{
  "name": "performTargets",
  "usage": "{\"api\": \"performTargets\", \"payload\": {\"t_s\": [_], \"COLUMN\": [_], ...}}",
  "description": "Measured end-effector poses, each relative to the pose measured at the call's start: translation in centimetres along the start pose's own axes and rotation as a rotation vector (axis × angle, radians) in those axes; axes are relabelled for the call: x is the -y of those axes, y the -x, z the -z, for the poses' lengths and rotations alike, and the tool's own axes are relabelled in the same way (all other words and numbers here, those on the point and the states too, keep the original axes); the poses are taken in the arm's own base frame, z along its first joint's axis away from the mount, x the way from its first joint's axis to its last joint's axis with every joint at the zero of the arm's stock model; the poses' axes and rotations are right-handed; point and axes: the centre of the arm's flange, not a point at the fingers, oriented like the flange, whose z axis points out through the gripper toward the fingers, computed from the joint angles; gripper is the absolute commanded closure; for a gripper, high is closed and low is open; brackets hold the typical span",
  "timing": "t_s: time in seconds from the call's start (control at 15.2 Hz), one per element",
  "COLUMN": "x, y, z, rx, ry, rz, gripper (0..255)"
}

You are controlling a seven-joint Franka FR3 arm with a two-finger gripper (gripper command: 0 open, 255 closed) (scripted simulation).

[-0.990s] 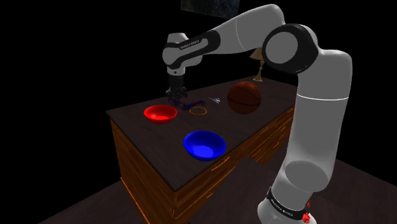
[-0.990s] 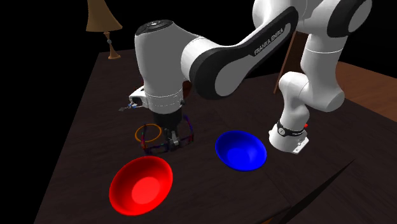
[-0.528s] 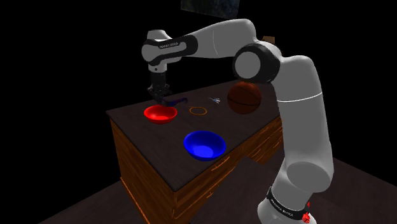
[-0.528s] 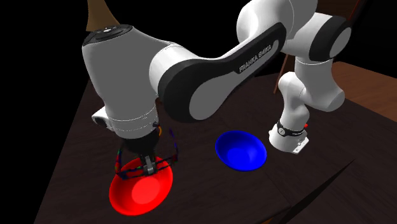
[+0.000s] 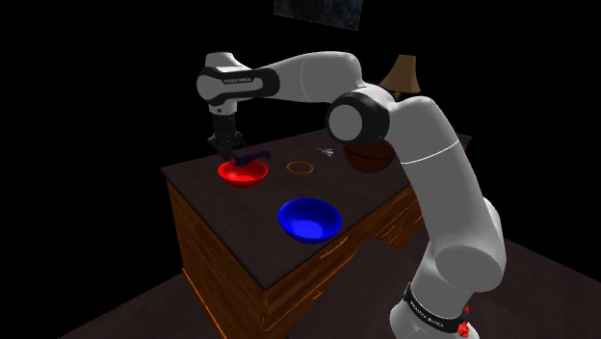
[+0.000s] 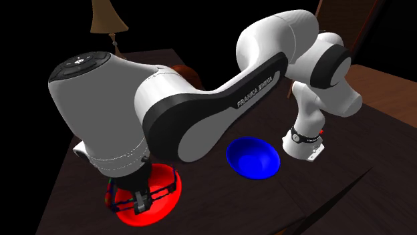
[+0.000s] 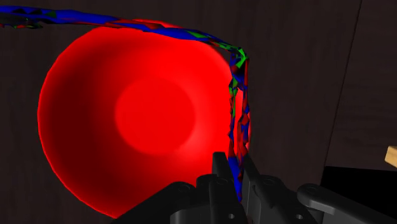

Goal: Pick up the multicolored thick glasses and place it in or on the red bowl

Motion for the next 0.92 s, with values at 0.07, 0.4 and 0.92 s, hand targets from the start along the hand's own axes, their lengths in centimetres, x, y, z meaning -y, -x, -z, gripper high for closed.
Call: {"api": "performTargets", "payload": {"t_s": [0.07,0.4,0.92], "x": [0.0,0.0,0.1], "y": [0.0,-0.1,-0.1], "z": [-0.5,-3.1,-5.3], "rx": [0.000,0.000,-0.001], "ry": [0.000,0.000,0.000], "rz": [0.000,0.000,0.000], "gripper": [255,255,255]}}
